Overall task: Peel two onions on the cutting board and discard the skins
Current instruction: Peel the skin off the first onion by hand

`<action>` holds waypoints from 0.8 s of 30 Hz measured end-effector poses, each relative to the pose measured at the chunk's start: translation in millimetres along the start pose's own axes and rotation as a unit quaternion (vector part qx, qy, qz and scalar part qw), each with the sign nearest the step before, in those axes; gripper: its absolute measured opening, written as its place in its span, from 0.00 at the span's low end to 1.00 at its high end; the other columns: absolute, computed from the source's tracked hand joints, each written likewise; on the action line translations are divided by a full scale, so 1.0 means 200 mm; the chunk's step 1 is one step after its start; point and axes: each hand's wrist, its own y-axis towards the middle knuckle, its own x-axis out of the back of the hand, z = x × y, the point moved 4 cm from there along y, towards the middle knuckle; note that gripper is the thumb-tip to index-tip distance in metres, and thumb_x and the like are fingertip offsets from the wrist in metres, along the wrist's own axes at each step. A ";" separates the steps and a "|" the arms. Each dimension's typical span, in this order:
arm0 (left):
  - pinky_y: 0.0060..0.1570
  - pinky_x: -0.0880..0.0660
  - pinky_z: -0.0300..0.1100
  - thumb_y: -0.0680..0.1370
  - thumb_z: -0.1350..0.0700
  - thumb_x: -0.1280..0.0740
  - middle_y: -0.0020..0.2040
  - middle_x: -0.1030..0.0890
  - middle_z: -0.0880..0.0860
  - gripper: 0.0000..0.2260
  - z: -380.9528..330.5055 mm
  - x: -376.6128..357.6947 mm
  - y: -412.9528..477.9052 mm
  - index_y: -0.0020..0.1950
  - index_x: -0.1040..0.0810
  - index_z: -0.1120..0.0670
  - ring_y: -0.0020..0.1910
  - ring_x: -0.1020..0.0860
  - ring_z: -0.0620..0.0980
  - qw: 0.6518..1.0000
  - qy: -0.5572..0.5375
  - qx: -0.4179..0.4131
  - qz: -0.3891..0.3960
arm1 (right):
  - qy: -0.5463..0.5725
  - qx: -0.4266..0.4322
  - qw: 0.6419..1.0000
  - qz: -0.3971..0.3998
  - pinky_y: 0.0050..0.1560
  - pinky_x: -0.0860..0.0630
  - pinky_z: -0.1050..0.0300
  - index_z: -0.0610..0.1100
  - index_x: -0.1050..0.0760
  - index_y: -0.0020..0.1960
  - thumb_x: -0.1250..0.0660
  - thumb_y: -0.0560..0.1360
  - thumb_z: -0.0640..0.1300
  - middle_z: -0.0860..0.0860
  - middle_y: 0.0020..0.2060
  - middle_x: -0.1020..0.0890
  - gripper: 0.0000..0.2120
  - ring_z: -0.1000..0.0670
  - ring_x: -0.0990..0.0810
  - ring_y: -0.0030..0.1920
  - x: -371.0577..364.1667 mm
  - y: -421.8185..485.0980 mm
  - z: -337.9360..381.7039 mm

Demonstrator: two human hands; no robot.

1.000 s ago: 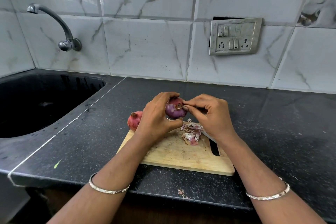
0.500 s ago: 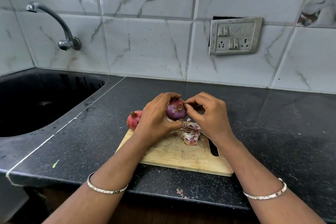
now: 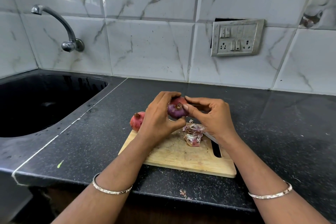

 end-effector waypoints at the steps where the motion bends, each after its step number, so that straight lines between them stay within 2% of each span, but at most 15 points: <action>1: 0.56 0.25 0.38 0.66 0.52 0.26 0.58 0.21 0.49 0.27 0.00 0.00 0.00 0.65 0.23 0.55 0.56 0.22 0.45 1.000 -0.002 -0.002 0.003 | 0.006 -0.002 1.000 -0.003 0.54 0.16 0.51 0.44 0.14 0.55 0.21 0.72 0.42 0.52 0.48 0.12 0.13 0.56 0.13 0.50 0.00 0.00 0.00; 5: 0.56 0.26 0.36 0.66 0.49 0.27 0.58 0.21 0.49 0.28 -0.01 0.00 0.00 0.65 0.23 0.55 0.56 0.23 0.44 1.000 -0.006 -0.012 0.016 | 0.015 -0.006 1.000 -0.013 0.51 0.15 0.46 0.44 0.13 0.53 0.21 0.72 0.41 0.52 0.45 0.12 0.09 0.53 0.13 0.48 0.01 0.00 -0.02; 11: 0.57 0.28 0.30 0.66 0.46 0.29 0.59 0.22 0.48 0.29 -0.01 -0.01 0.00 0.65 0.23 0.55 0.56 0.24 0.42 1.000 -0.003 -0.015 0.025 | 0.011 -0.012 0.999 -0.028 0.46 0.15 0.44 0.42 0.13 0.50 0.24 0.73 0.36 0.51 0.42 0.12 0.07 0.52 0.12 0.44 0.01 0.01 -0.03; 16: 0.57 0.26 0.34 0.66 0.50 0.27 0.59 0.22 0.49 0.28 0.00 0.00 0.00 0.65 0.23 0.56 0.56 0.23 0.43 1.000 -0.003 -0.016 0.018 | 0.023 -0.021 1.000 -0.008 0.48 0.15 0.45 0.43 0.13 0.51 0.20 0.70 0.43 0.52 0.42 0.12 0.10 0.52 0.12 0.44 0.00 0.01 -0.02; 20: 0.57 0.24 0.38 0.66 0.50 0.26 0.59 0.22 0.48 0.29 0.00 -0.01 0.00 0.66 0.23 0.55 0.57 0.23 0.43 0.999 -0.005 -0.026 0.024 | 0.013 -0.023 1.000 -0.017 0.46 0.15 0.44 0.44 0.13 0.47 0.22 0.72 0.39 0.52 0.38 0.12 0.04 0.51 0.13 0.41 0.00 0.01 -0.02; 24: 0.56 0.23 0.39 0.66 0.48 0.27 0.60 0.22 0.48 0.29 0.00 -0.01 0.00 0.66 0.23 0.55 0.57 0.23 0.43 0.999 -0.007 -0.026 0.024 | -0.001 -0.022 0.999 -0.030 0.43 0.15 0.43 0.44 0.13 0.45 0.26 0.73 0.34 0.52 0.36 0.13 0.06 0.49 0.13 0.39 0.01 0.01 -0.03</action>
